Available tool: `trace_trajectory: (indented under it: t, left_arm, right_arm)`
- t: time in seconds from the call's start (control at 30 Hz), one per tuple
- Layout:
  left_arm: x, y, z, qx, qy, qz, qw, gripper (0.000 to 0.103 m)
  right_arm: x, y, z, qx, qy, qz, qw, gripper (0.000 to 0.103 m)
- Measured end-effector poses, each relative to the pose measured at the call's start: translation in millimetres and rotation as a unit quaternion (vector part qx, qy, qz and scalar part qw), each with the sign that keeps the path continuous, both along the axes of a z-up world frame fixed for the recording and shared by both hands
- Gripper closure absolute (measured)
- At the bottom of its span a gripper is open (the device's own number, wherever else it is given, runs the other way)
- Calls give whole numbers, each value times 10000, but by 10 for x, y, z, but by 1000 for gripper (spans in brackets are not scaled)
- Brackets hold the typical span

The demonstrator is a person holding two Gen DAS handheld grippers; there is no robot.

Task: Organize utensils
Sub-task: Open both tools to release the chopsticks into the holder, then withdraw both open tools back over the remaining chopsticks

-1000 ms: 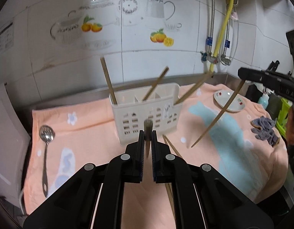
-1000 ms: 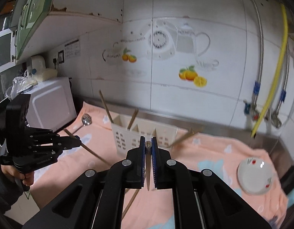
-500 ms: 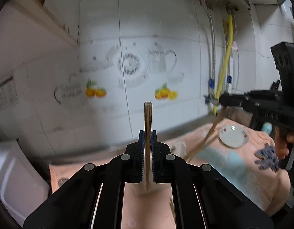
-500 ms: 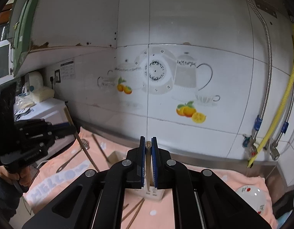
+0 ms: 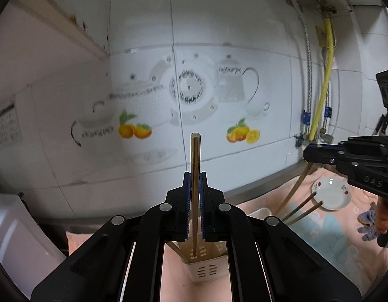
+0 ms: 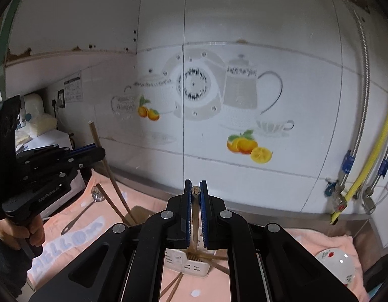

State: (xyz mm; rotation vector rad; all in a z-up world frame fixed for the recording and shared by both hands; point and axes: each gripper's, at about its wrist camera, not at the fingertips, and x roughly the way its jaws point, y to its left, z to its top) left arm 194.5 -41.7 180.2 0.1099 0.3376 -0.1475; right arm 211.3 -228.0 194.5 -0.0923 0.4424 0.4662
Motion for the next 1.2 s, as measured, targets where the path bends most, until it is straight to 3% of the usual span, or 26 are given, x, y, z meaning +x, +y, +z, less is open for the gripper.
trace_trajectory:
  t: [0.37, 0.47, 0.53, 0.63, 0.73, 0.8, 1.03, 1.1, 1.2]
  left_arm:
    - [82, 81, -259, -131, 299, -12, 9995, 96]
    - [52, 58, -258, -75, 289, -44, 9995, 95]
    - [25, 52, -252, -63, 290, -33, 9996, 88]
    - [-58, 71, -233, -83, 226, 14, 9997, 66]
    - [-174, 105, -229, -127, 181, 22, 9998, 59]
    - [-259, 137, -248, -163, 185, 57, 9997, 48]
    - [-556, 243, -447, -309, 330, 115, 9989, 35]
    - [-618, 271, -522, -314, 393, 194, 9985, 28]
    - [-731, 329, -653, -374, 520, 231, 9977, 26]
  right_arm:
    - [134, 2, -374, -63, 395, -93, 9992, 96]
    - [120, -17, -396, -31, 398, -116, 9991, 88]
    - [84, -33, -387, -30, 345, -147, 9993, 80]
    - [-7, -66, -356, -48, 234, -178, 9996, 76]
    - [-153, -109, -341, -55, 124, -185, 9997, 66]
    - [-279, -124, -373, -111, 57, -186, 9997, 63]
    - [-687, -80, -707, -367, 97, -105, 9992, 57]
    - [-810, -53, -875, -442, 194, -83, 9988, 57]
    - [-974, -4, -1121, -602, 316, -78, 9977, 57]
